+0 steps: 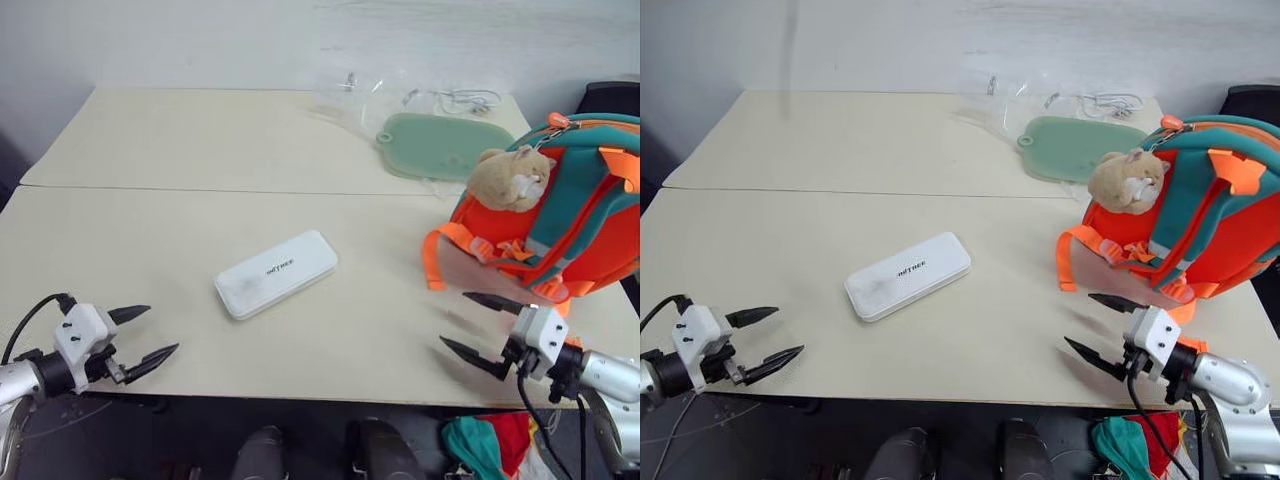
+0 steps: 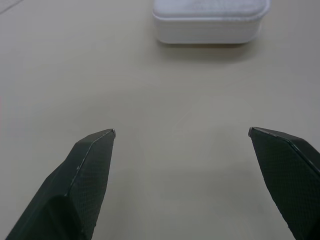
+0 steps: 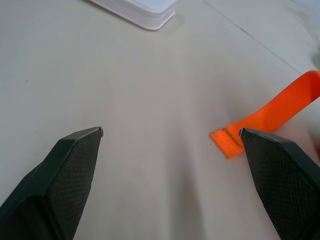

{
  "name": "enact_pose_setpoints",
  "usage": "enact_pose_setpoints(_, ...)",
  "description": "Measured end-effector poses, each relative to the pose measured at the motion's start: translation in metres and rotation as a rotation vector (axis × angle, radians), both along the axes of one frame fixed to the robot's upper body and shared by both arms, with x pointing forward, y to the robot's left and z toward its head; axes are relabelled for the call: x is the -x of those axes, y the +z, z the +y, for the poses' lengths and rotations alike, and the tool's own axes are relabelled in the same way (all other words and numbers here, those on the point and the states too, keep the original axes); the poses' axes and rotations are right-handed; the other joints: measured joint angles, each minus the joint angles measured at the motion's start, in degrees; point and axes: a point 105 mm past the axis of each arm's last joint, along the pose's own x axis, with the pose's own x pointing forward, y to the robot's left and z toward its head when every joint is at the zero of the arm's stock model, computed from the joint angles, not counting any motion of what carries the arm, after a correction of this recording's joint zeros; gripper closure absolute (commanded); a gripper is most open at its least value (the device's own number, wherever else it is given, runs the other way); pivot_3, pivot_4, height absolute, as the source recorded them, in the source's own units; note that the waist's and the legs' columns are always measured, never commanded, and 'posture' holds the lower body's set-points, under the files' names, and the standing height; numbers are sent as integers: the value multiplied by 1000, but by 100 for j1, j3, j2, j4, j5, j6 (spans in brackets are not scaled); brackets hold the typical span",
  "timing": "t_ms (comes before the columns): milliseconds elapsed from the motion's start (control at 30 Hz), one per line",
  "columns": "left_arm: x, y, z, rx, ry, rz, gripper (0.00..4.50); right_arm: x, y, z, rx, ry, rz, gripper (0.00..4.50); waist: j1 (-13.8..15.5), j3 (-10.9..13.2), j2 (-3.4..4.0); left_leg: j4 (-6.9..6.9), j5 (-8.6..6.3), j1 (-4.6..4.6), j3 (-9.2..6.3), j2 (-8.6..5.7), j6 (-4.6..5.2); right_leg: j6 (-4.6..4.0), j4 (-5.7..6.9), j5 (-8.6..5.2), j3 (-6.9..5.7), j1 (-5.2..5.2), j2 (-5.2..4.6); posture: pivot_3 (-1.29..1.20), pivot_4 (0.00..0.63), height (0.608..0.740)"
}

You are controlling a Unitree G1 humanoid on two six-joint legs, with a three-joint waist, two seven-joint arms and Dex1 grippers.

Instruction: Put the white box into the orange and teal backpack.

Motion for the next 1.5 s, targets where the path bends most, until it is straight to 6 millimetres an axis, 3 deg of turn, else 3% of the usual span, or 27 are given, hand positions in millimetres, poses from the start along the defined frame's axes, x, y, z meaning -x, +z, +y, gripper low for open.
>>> enact_pose_setpoints(267,11,4,6,63,34,39,0,-4,-2,16,-5,72,11,9,-24,0,0,1,0,0,0,0,0,0,2,0,0,0,-2,0,150,740)
enact_pose_setpoints(433,11,14,8,112,52,21,0,-6,-1,19,-17,81,22,9,-23,0,0,1,0,1,-1,0,-1,0,3,0,0,0,-2,0,150,740)
enact_pose_setpoints(833,11,14,2,133,45,25,0,-7,1,30,-43,102,46,9,-28,0,0,1,0,1,0,0,-1,0,4,0,1,0,-2,0,150,740)
enact_pose_setpoints(967,12,14,0,167,59,10,881,-20,9,47,-97,99,100,899,-53,0,0,2,0,1,2,0,-1,0,8,0,6,-5,-2,0,150,740)
enact_pose_setpoints(1133,0,31,-3,256,159,-141,2452,-54,44,107,-60,133,40,2620,-76,-1,-2,0,4,-3,-6,6,-17,-12,18,-4,-1,-14,0,0,150,740)
enact_pose_setpoints(1300,-16,17,-8,328,364,-184,4075,-86,35,146,-55,-20,-1,4395,-16,-6,-10,25,11,-22,-4,-2,-30,-3,13,1,-3,-13,-6,0,150,740)
enact_pose_setpoints(1333,-19,14,-11,347,395,-179,4402,-91,32,151,-44,-37,-5,4500,-16,-6,-10,40,7,-29,-5,-1,-24,2,14,4,-4,-13,-6,0,150,740)
enact_pose_setpoints(1500,-38,1,-38,434,500,-112,4460,-115,15,164,-19,-126,-12,4500,-41,-11,-17,67,-4,-32,1,-2,-13,20,15,14,3,-7,-5,0,150,740)
